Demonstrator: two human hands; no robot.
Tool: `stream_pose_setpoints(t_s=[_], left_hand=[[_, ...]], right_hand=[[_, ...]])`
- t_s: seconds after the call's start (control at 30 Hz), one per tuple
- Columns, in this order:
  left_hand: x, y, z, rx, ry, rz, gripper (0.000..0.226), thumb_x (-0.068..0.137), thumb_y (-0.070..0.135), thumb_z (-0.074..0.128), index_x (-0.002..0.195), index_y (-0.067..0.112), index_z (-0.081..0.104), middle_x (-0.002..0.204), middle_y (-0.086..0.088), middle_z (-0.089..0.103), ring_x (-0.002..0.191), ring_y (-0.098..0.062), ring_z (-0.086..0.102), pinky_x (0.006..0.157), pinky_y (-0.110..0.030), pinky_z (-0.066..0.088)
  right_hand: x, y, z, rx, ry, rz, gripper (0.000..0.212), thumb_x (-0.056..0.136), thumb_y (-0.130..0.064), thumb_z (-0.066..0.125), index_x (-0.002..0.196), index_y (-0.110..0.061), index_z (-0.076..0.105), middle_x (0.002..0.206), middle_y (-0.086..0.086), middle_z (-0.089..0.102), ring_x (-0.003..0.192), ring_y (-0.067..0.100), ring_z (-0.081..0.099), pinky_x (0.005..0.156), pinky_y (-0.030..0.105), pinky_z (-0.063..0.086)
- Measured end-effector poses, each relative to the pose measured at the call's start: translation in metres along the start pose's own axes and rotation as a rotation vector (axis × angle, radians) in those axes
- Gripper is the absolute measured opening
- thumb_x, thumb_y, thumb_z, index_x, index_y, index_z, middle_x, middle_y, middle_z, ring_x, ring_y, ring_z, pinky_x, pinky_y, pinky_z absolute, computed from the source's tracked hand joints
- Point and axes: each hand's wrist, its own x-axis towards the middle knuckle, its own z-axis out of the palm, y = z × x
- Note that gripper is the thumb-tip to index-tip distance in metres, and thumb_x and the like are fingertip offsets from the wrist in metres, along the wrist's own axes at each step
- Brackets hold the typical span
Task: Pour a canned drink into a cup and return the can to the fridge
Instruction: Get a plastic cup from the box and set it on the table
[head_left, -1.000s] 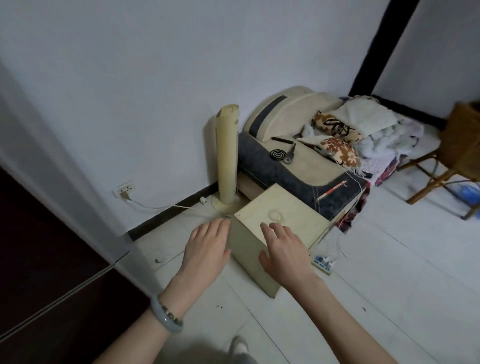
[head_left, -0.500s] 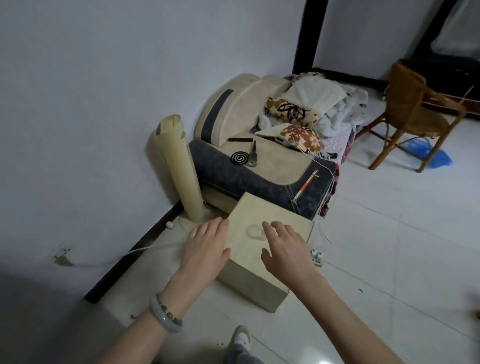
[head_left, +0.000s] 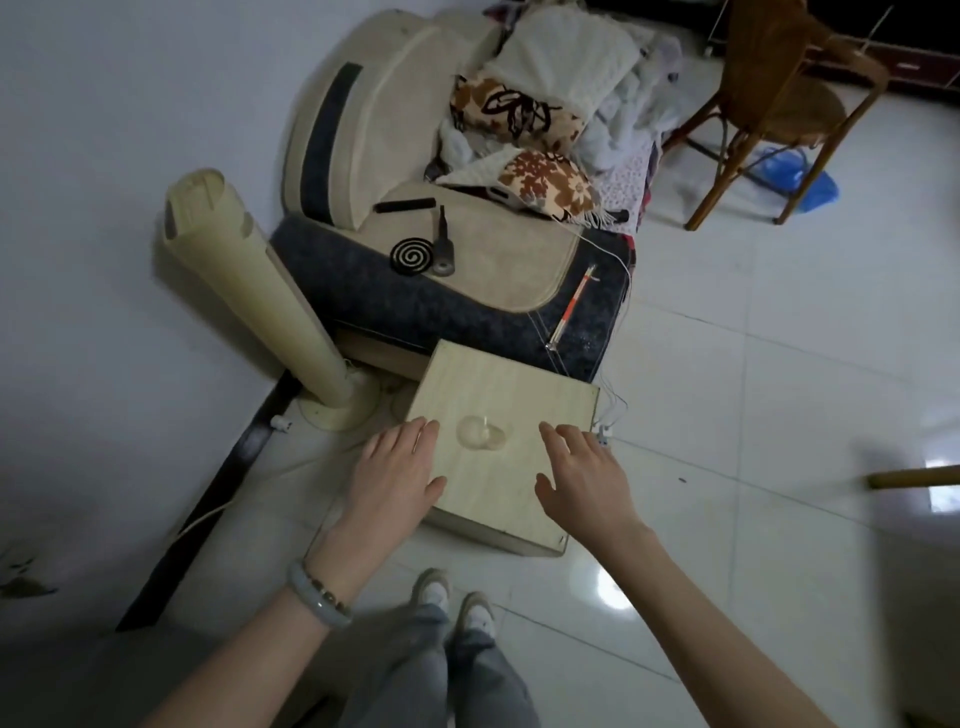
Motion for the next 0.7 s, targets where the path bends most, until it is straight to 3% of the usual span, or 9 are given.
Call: stream_pose_setpoints(t_s=[0.33,0.57,0.7], left_hand=[[0.08,-0.048,0.069,-0.059,-0.12,0.156,0.063,0.089,0.04,0.057,0.142,0.013,0.034,0.146,-0.002,0.04,0.131,-0.02,0.038,0.106,-0.033,0.029],[0.137,-0.061,0.168,-0.126,-0.187,0.148,0.059,0.086,0.038,0.063,0.135,0.014,0.043,0.139,-0.002,0.048,0.126,-0.021,0.043,0.104,-0.032,0.029],[0.151,-0.06,0.233,-0.192,-0.255,0.081,0.066,0.083,0.043,0.065,0.137,0.015,0.038,0.139,-0.003,0.047,0.128,-0.021,0.041,0.104,-0.031,0.029]], right_hand=[[0.061,0.021,0.078,0.139,-0.082,0.232,0.058,0.088,-0.023,0.054,0.141,-0.013,0.032,0.139,0.007,0.044,0.123,0.026,0.044,0.093,0.033,0.043],[0.102,0.046,0.175,0.246,-0.124,0.261,0.055,0.089,-0.022,0.056,0.139,-0.01,0.038,0.139,0.008,0.045,0.126,0.026,0.043,0.096,0.034,0.043],[0.125,0.06,0.23,0.356,-0.105,0.262,0.052,0.087,-0.018,0.06,0.135,-0.007,0.044,0.135,0.011,0.048,0.125,0.028,0.042,0.103,0.032,0.035]])
